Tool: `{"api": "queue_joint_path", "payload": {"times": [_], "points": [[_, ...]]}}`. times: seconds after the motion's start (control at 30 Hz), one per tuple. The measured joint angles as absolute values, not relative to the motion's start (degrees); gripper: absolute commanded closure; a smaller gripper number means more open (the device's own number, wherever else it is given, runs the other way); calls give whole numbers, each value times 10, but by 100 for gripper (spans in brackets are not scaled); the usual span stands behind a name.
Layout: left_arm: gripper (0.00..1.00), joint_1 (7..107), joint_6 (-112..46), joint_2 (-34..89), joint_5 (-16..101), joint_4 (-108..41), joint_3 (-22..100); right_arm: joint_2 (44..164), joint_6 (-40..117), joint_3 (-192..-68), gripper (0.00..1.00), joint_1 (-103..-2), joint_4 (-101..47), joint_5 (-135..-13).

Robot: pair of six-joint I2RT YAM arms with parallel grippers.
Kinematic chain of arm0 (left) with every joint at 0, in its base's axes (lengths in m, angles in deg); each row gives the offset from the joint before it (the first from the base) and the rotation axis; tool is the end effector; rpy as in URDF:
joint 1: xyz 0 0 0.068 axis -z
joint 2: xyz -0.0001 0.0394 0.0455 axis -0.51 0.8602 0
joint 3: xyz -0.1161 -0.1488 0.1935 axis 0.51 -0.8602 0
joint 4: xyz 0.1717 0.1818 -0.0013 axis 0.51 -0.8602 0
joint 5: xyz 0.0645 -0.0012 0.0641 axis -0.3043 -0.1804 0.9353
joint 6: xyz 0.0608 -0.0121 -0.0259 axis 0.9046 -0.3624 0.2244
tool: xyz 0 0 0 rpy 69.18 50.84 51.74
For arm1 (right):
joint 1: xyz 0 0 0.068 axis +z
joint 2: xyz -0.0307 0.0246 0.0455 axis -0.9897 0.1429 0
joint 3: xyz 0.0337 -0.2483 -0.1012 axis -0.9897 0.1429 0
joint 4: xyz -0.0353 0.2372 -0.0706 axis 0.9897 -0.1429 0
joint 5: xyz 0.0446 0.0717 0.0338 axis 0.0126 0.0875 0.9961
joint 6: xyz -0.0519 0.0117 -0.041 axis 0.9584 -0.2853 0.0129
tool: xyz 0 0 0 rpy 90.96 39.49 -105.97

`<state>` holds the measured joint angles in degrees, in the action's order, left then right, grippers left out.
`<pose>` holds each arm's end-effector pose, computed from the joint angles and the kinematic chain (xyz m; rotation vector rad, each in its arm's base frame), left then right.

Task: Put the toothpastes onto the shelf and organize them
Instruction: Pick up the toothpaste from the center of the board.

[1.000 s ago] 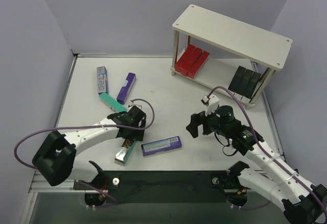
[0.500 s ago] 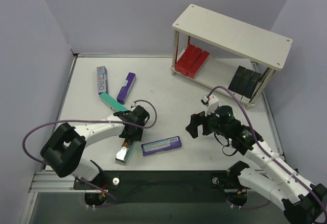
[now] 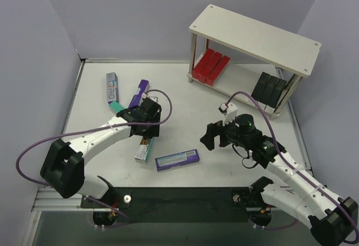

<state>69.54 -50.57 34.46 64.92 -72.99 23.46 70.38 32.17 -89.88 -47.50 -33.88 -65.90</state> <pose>0.2239 -0.1635 0.2129 0.1342 2.6157 -0.0785 0.1590 0.1260 0.2748 -0.5486 1.9064 0.8128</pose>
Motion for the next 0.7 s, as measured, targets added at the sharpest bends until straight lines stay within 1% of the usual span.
{"api": "queue_joint_path", "payload": {"times": [0.17, 0.3, 0.7], "points": [[39, 643, -535, 314, 589, -722, 269, 719, 311, -896, 5, -456, -297, -640], [39, 615, -577, 293, 544, -705, 274, 741, 301, -896, 5, -432, -264, -631], [39, 594, -741, 271, 419, -596, 274, 797, 283, -896, 5, -362, -152, -616]]}}
